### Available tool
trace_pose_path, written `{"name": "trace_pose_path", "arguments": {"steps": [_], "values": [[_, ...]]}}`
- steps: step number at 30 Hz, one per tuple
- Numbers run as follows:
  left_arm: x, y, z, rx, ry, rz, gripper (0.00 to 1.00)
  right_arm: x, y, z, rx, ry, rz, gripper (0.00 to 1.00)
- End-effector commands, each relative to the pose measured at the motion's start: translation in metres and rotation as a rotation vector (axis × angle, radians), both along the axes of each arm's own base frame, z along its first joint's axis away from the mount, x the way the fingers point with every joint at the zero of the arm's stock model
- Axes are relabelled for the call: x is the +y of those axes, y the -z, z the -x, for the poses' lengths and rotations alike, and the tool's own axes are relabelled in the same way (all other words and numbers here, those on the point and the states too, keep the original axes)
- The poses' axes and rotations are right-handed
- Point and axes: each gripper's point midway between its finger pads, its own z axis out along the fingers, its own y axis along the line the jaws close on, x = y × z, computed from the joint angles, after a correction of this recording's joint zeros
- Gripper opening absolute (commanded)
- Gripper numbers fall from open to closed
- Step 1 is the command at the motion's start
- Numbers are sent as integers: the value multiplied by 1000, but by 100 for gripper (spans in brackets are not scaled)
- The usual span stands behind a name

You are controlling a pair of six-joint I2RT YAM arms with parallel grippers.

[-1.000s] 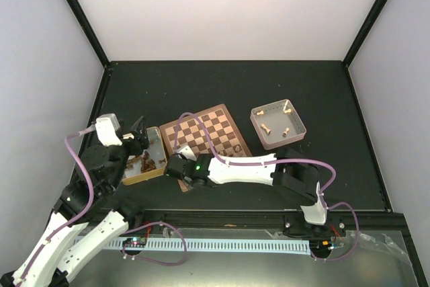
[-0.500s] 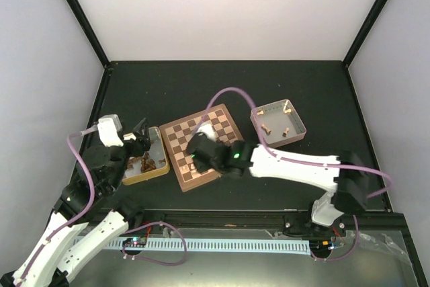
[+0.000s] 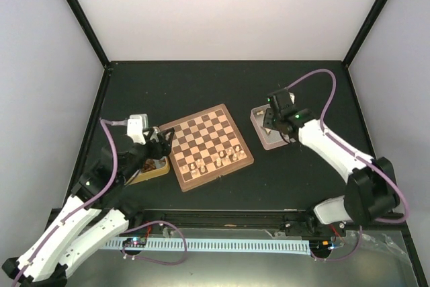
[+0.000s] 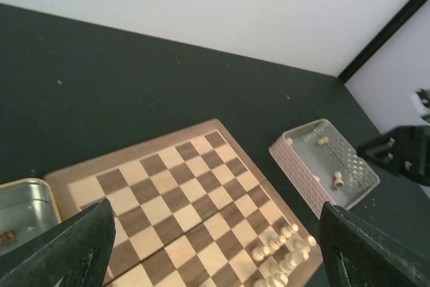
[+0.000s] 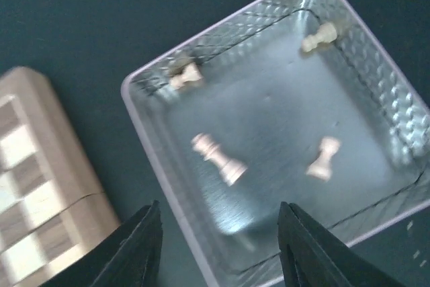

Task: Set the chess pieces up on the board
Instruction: Pick up the chess piece from the storage box.

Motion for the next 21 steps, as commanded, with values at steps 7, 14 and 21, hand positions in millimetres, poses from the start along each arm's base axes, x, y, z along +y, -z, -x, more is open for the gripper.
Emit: {"name": "trace_pose_path", "arguments": {"steps": [7, 14, 21], "values": [[-38, -12, -19, -14, 104, 112, 85, -16, 65, -43, 204, -178, 86, 41], [-56, -18, -40, -43, 132, 93, 85, -14, 96, -45, 302, -233, 136, 39], [-65, -16, -55, -40, 136, 61, 85, -11, 119, -45, 367, -261, 149, 31]]}}
